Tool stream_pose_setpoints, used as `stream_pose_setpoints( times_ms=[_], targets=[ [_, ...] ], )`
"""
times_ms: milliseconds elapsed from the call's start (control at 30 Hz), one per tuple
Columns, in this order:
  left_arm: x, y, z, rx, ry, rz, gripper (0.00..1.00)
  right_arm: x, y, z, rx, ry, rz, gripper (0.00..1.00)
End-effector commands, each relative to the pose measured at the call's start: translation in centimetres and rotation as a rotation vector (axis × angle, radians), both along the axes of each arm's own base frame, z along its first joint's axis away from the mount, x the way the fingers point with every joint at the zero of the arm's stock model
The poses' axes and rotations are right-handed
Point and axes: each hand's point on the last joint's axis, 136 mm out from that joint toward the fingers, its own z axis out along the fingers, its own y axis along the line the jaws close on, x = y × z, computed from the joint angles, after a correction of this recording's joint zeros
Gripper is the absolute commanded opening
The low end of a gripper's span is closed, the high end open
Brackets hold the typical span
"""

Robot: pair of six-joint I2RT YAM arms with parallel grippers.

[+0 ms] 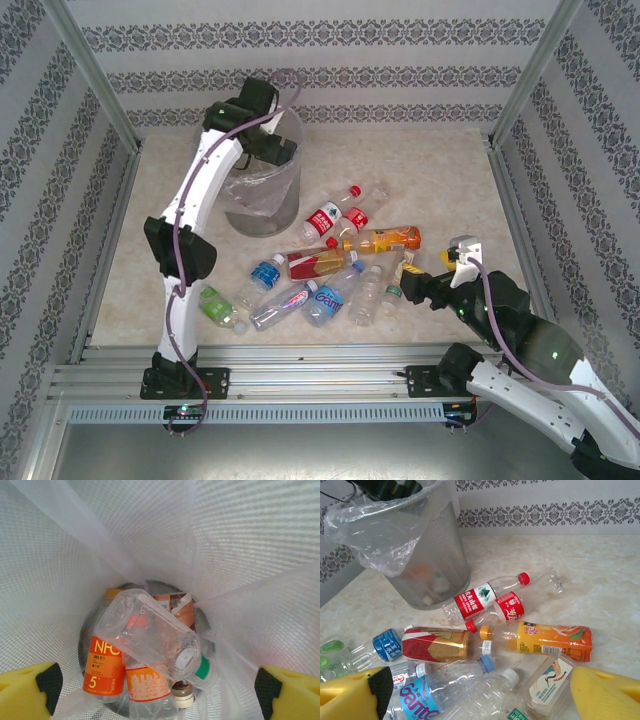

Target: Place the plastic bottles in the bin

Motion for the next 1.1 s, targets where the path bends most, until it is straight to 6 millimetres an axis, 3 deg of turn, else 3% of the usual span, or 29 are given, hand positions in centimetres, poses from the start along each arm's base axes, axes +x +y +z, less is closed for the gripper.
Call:
stream_pose_setpoints(
  times_ms=[0,300,533,767,900,1067],
  targets=[
    [-0.8,0.8,6.3,-0.094,-0.14,0.054,1.0,0.2,-0.2,-0.5,-0.004,0.012,-0.023,0.92],
    [-1.8,2.5,11.2,-0.199,-0.294,0.169,1.0,0.4,-0.2,-0.8,-0.001,0.017,-0.039,0.91],
    [-5.4,-1.3,13.7,-0.445,-0.383,-0.018,1.0,1.2,-1.3,-1.7,-0.034,0.053,-0.131,0.9],
    [-11.9,-5.5,12.4,-0.53,-0.353,-0.242,1.0,2.3,-1.8,-3.8,-0.081,0.149,-0.235,0.9],
    [-15.4,-8.3,12.0,-0.545,-0.363,-0.357,1.0,2.8,-1.8,-6.2,-0.113,0.246,-0.295,0.84],
    [-18.3,-11.1,10.8,-0.583,-0.335,-0.463,1.0,2.9,-1.6,-9.2,-0.113,0.387,-0.334,0.79]
  ],
)
